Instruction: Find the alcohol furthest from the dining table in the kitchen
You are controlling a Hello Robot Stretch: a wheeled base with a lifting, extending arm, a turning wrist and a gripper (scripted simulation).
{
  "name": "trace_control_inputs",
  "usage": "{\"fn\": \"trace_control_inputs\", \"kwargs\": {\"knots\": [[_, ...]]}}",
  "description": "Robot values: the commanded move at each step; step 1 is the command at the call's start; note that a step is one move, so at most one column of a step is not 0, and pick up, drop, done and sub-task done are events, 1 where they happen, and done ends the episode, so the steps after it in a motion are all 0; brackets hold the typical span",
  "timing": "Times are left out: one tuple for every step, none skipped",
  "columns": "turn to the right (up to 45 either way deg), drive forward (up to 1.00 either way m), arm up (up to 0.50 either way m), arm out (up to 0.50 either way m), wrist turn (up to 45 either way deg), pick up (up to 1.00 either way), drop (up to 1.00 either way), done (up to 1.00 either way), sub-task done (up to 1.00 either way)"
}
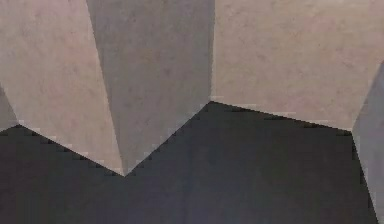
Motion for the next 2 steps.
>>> {"fn": "trace_control_inputs", "kwargs": {"knots": [[0.0, 0.30, 0.00, 0.00, 0.0, 0.00, 0.00, 0.00, 0.00], [-45.0, 0.00, 0.00, 0.00, 0.0, 0.00, 0.00, 0.00, 0.00]]}}
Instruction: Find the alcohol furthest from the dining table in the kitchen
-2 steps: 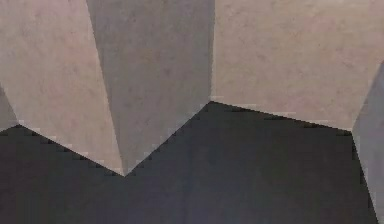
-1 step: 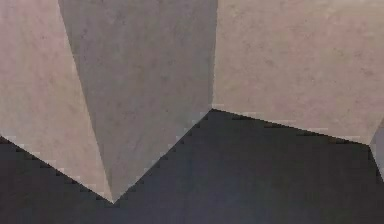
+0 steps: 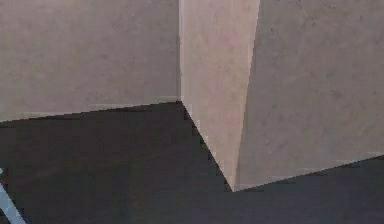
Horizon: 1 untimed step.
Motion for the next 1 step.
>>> {"fn": "trace_control_inputs", "kwargs": {"knots": [[-45.0, 0.00, 0.00, 0.00, 0.0, 0.00, 0.00, 0.00, 0.00]]}}
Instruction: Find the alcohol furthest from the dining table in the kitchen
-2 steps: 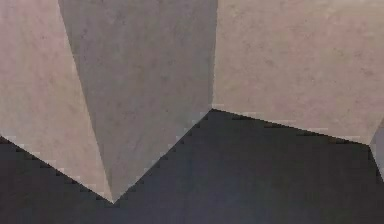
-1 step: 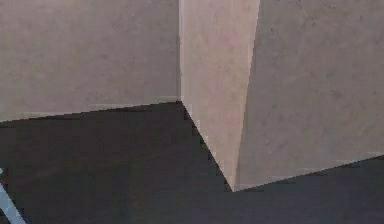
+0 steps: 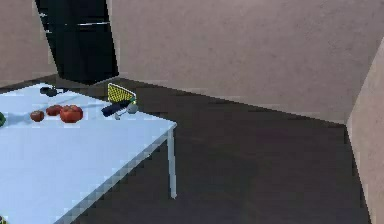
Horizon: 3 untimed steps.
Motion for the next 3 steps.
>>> {"fn": "trace_control_inputs", "kwargs": {"knots": [[0.0, 0.20, 0.00, 0.00, 0.0, 0.00, 0.00, 0.00, 0.00], [-45.0, 0.00, 0.00, 0.00, 0.0, 0.00, 0.00, 0.00, 0.00], [-45.0, 0.00, 0.00, 0.00, 0.0, 0.00, 0.00, 0.00, 0.00]]}}
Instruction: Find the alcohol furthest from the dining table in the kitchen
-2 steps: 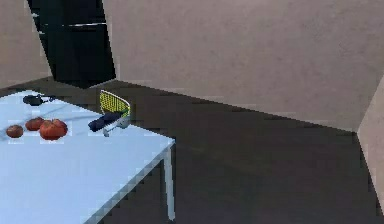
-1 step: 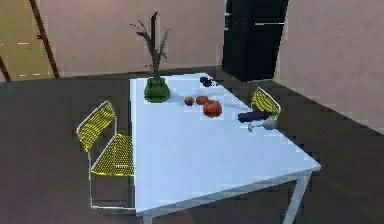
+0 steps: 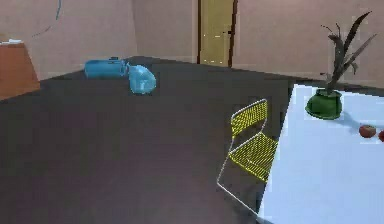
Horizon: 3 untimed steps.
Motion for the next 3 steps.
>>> {"fn": "trace_control_inputs", "kwargs": {"knots": [[-45.0, 0.00, 0.00, 0.00, 0.0, 0.00, 0.00, 0.00, 0.00], [-42.0, 0.00, 0.00, 0.00, 0.0, 0.00, 0.00, 0.00, 0.00], [0.0, 0.30, 0.00, 0.00, 0.0, 0.00, 0.00, 0.00, 0.00]]}}
